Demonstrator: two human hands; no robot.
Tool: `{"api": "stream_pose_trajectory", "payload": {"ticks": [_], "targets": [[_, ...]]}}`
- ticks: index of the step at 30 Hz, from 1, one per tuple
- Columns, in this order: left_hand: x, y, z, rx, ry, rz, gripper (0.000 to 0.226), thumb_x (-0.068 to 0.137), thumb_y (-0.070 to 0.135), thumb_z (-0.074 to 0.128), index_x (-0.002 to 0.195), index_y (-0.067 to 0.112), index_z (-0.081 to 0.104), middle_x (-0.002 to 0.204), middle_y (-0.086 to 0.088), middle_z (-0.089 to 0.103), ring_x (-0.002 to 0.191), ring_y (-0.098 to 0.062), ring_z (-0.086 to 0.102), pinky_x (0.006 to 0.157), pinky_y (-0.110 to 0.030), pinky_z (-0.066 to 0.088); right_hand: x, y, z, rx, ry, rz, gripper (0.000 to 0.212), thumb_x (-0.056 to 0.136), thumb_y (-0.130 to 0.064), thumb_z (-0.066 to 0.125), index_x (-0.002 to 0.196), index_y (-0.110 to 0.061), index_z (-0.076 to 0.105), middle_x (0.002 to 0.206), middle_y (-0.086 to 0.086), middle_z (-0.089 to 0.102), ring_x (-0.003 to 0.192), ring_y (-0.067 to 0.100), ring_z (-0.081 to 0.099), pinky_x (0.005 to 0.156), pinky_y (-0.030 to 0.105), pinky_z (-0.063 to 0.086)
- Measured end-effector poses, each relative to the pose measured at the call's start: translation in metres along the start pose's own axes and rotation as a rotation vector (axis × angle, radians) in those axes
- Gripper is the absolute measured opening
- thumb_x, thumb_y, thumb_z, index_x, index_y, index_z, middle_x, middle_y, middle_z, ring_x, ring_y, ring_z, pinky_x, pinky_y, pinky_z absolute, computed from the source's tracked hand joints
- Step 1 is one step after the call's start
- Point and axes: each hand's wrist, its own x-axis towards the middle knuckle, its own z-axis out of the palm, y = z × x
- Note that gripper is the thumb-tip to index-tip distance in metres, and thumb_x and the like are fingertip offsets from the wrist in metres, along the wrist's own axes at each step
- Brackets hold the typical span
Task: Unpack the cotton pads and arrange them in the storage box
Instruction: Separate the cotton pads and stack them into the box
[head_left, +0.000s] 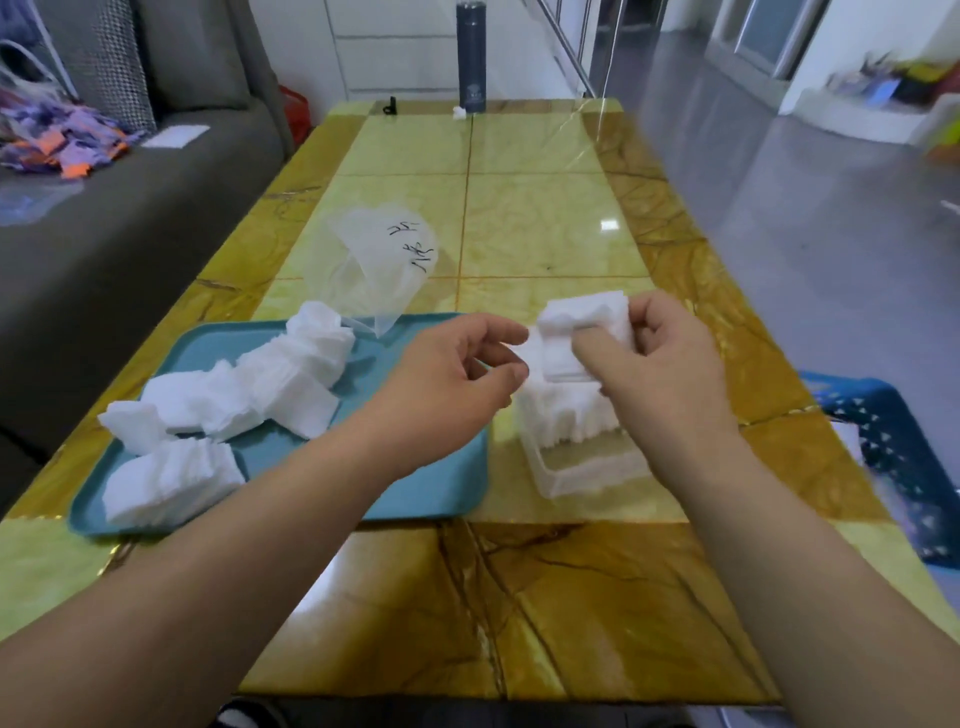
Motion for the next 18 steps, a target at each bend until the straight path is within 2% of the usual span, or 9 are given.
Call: {"api": "stream_pose_trajectory", "payload": {"ticks": [2, 3, 5, 8, 10, 12, 14, 16, 18], "targets": [[0.012, 0.009, 0.016, 0.142, -0.024, 0.033, 0.020, 0.094, 0.023, 0.071, 0.112, 0.032, 0.072, 0.091, 0.018, 0.072, 0.076, -0.008, 0.068, 0.075, -0.022, 0.058, 0.011, 0.002, -0.019, -0.063, 0.116, 0.008, 0.013, 0.083, -0.024, 0.069, 0.087, -0.017, 0.060, 0.068, -0.014, 0.054, 0.056, -0.003, 0.051, 0.051, 0.012, 0.039], [0.016, 0.016, 0.024, 0.212, -0.060, 0.054, 0.018, 0.095, 0.026, 0.070, 0.110, 0.033, 0.073, 0.090, 0.020, 0.071, 0.074, -0.003, 0.066, 0.070, -0.016, 0.055, 0.016, 0.005, -0.027, -0.120, 0.153, 0.016, 0.014, 0.083, -0.027, 0.068, 0.089, -0.017, 0.059, 0.071, -0.013, 0.055, 0.060, -0.002, 0.053, 0.052, 0.015, 0.039], [0.028, 0.027, 0.042, 0.335, -0.158, 0.146, 0.018, 0.095, 0.028, 0.068, 0.111, 0.033, 0.073, 0.100, 0.019, 0.068, 0.077, -0.002, 0.064, 0.072, -0.016, 0.053, 0.025, 0.013, -0.041, -0.246, 0.202, 0.051, 0.022, 0.083, -0.035, 0.066, 0.095, -0.019, 0.058, 0.079, -0.009, 0.057, 0.072, 0.007, 0.056, 0.058, 0.029, 0.041], [0.047, 0.038, 0.069, 0.501, -0.307, 0.279, 0.021, 0.094, 0.023, 0.066, 0.114, 0.028, 0.072, 0.105, 0.021, 0.061, 0.075, 0.005, 0.056, 0.072, -0.010, 0.039, 0.032, 0.027, -0.053, -0.358, 0.221, 0.120, 0.025, 0.082, -0.038, 0.068, 0.097, -0.023, 0.055, 0.084, -0.010, 0.056, 0.081, 0.019, 0.057, 0.066, 0.035, 0.042], [0.059, 0.042, 0.082, 0.554, -0.366, 0.332, 0.017, 0.091, 0.021, 0.066, 0.105, 0.025, 0.074, 0.098, 0.019, 0.062, 0.083, 0.000, 0.059, 0.074, -0.016, 0.042, 0.033, 0.035, -0.057, -0.368, 0.222, 0.146, 0.026, 0.081, -0.038, 0.069, 0.097, -0.021, 0.055, 0.084, -0.010, 0.057, 0.084, 0.022, 0.058, 0.068, 0.036, 0.044], [0.068, 0.041, 0.087, 0.565, -0.378, 0.355, 0.019, 0.086, 0.019, 0.065, 0.102, 0.026, 0.071, 0.102, 0.017, 0.067, 0.098, -0.010, 0.064, 0.081, -0.026, 0.049, 0.033, 0.041, -0.060, -0.335, 0.257, 0.134, 0.027, 0.082, -0.038, 0.068, 0.093, -0.017, 0.057, 0.082, -0.007, 0.057, 0.083, 0.024, 0.059, 0.063, 0.034, 0.041], [0.074, 0.039, 0.089, 0.521, -0.404, 0.329, 0.027, 0.082, 0.018, 0.066, 0.106, 0.031, 0.066, 0.108, 0.021, 0.067, 0.104, -0.006, 0.063, 0.088, -0.025, 0.050, 0.032, 0.042, -0.063, -0.312, 0.300, 0.134, 0.027, 0.083, -0.038, 0.068, 0.095, -0.018, 0.055, 0.081, -0.010, 0.055, 0.083, 0.023, 0.058, 0.064, 0.034, 0.039], [0.077, 0.040, 0.092, 0.477, -0.461, 0.290, 0.027, 0.082, 0.017, 0.067, 0.105, 0.031, 0.063, 0.104, 0.024, 0.064, 0.102, 0.000, 0.061, 0.088, -0.020, 0.047, 0.032, 0.040, -0.064, -0.323, 0.309, 0.136, 0.029, 0.084, -0.039, 0.068, 0.103, -0.025, 0.051, 0.085, -0.013, 0.056, 0.087, 0.019, 0.058, 0.071, 0.035, 0.042], [0.079, 0.042, 0.097, 0.536, -0.491, 0.279, 0.024, 0.084, 0.018, 0.065, 0.102, 0.032, 0.058, 0.097, 0.025, 0.062, 0.095, -0.001, 0.060, 0.082, -0.020, 0.046, 0.032, 0.040, -0.064, -0.345, 0.293, 0.130, 0.031, 0.083, -0.042, 0.070, 0.105, -0.030, 0.051, 0.089, -0.013, 0.059, 0.088, 0.018, 0.060, 0.071, 0.036, 0.045]]}}
